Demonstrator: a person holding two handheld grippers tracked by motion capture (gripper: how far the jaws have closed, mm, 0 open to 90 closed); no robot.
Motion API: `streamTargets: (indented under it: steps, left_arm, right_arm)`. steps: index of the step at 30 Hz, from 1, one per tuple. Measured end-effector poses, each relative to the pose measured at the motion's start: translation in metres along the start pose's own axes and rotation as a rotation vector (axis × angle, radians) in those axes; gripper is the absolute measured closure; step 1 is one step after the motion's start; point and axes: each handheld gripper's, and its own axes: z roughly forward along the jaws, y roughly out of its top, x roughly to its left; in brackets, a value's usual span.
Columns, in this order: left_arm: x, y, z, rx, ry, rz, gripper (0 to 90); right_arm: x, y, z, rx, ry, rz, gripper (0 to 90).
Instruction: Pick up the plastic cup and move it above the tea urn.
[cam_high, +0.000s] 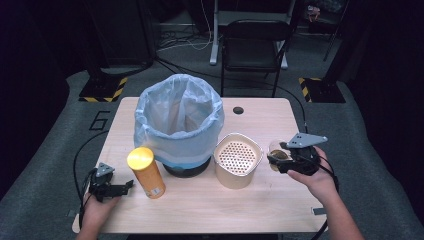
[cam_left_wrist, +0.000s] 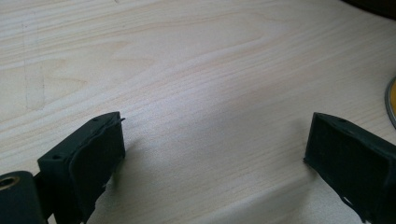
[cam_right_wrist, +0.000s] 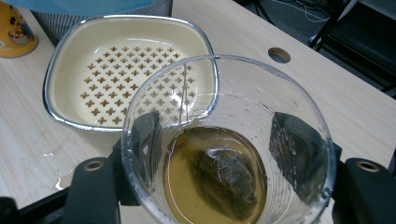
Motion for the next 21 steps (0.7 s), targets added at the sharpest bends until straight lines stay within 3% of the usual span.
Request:
streamTargets:
  steps: [21]
  left_arm:
    - [0.0,0.0,0.0,0.0,0.0,0.0,4.5]
  right_arm:
    - [-0.013,0.017,-0.003,-0.013,-0.02,-0.011,34.0]
